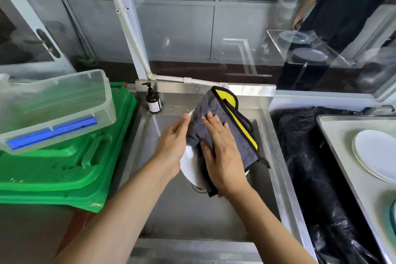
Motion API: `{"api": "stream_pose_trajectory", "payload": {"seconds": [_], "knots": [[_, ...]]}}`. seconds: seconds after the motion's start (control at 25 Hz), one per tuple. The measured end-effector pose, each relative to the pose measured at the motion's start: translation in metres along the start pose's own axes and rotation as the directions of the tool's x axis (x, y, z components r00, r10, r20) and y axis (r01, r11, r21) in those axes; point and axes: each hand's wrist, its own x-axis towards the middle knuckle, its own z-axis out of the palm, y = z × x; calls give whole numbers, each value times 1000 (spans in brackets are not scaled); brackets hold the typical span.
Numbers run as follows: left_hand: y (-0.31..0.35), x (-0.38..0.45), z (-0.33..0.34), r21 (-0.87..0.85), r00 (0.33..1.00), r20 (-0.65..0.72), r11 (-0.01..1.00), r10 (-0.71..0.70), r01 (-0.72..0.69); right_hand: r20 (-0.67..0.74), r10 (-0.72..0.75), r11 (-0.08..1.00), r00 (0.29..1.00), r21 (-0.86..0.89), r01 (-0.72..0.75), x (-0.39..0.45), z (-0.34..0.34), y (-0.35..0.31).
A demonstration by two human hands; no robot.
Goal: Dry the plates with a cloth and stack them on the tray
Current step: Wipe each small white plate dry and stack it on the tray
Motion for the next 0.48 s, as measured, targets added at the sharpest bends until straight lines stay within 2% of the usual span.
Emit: {"api": "stream_pose_trajectory", "payload": {"seconds": [0.12, 0.28, 0.36, 0.48], "knots": [[9, 2, 3, 12, 1000, -4, 1000, 6, -6, -14, -33, 999, 999, -42, 32, 10, -5, 3], [23, 11, 1, 36, 998, -69, 999, 12, -10, 44, -113, 993, 993, -27, 114, -56, 7, 6], [19, 12, -1, 40, 999, -52, 999, -1, 3, 55, -117, 993, 992, -26, 118, -78, 11, 7], [15, 6, 5, 42, 1000, -28, 999, -7, 9, 6, -58, 998, 998, -28, 59, -49, 8, 5]]}}
